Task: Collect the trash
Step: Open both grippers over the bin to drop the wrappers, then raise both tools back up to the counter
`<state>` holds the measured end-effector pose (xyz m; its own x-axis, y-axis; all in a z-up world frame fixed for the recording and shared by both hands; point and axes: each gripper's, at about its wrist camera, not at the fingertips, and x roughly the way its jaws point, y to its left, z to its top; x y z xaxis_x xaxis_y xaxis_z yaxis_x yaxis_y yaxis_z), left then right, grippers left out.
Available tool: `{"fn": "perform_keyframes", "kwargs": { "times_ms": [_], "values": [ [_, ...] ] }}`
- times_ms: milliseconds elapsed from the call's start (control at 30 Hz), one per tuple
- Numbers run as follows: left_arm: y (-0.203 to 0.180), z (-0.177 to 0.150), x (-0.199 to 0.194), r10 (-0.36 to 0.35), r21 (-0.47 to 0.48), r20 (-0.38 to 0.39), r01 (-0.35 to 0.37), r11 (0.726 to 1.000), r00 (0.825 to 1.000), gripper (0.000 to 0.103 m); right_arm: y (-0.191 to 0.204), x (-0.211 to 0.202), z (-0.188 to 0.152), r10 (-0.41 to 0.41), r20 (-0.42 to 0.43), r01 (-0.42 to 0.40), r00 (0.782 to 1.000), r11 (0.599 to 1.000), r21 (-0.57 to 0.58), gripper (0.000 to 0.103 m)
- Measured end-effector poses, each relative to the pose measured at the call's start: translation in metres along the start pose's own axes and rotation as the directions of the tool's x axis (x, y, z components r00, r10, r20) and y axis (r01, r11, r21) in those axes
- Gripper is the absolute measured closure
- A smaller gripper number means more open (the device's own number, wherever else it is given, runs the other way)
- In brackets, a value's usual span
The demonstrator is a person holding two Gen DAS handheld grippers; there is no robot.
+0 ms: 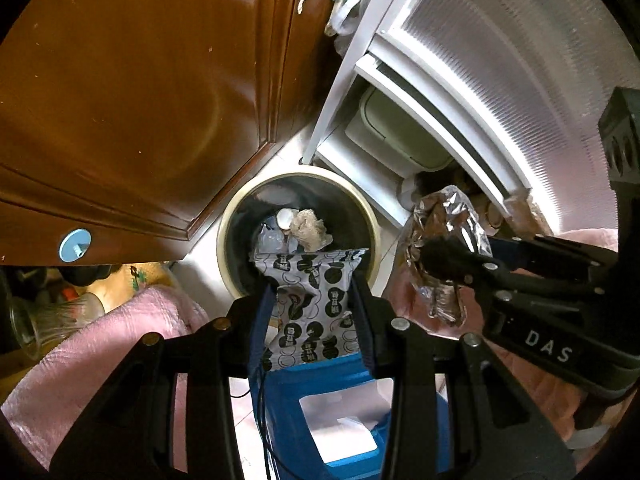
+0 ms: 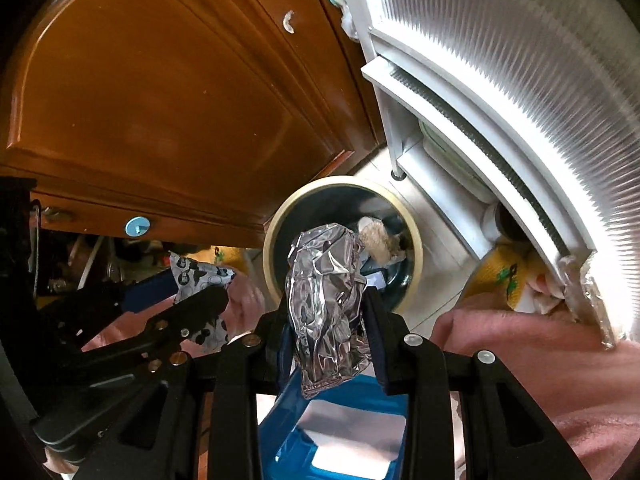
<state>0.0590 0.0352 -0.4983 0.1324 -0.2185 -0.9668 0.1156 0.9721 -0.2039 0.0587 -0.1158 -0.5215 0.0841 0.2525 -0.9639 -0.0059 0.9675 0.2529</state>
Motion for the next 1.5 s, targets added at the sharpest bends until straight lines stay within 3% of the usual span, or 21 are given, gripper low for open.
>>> {"fn": "perform_keyframes", "kwargs": {
  "times_ms": [233,400,600,1500],
  "values": [
    [0.002,0.005,0.006,0.011,-0.021,-0.009,-0.011,1.0,1.0,0.063,0.001,0.001,0.009,0.01,-0.005,-0.01,1.0,1.0,0.013,0.063],
    [0.015,0.007,0.006,0.028,-0.072,-0.009,-0.028,0.997,1.0,0.044,-0.006,0.0,0.013,0.012,-0.01,-0.012,1.0,0.998,0.057,0.054],
    [0.02,0.009,0.005,0.049,-0.084,0.006,-0.048,0.995,0.999,0.019,-0.012,-0.002,0.016,-0.003,0.004,0.003,1.0,0.996,0.084,0.052],
    [0.015,0.008,-0.004,0.066,-0.057,0.058,-0.063,0.996,0.996,0.007,-0.015,-0.006,0.011,-0.053,0.023,0.051,0.998,0.997,0.056,0.052]
  ]
}}
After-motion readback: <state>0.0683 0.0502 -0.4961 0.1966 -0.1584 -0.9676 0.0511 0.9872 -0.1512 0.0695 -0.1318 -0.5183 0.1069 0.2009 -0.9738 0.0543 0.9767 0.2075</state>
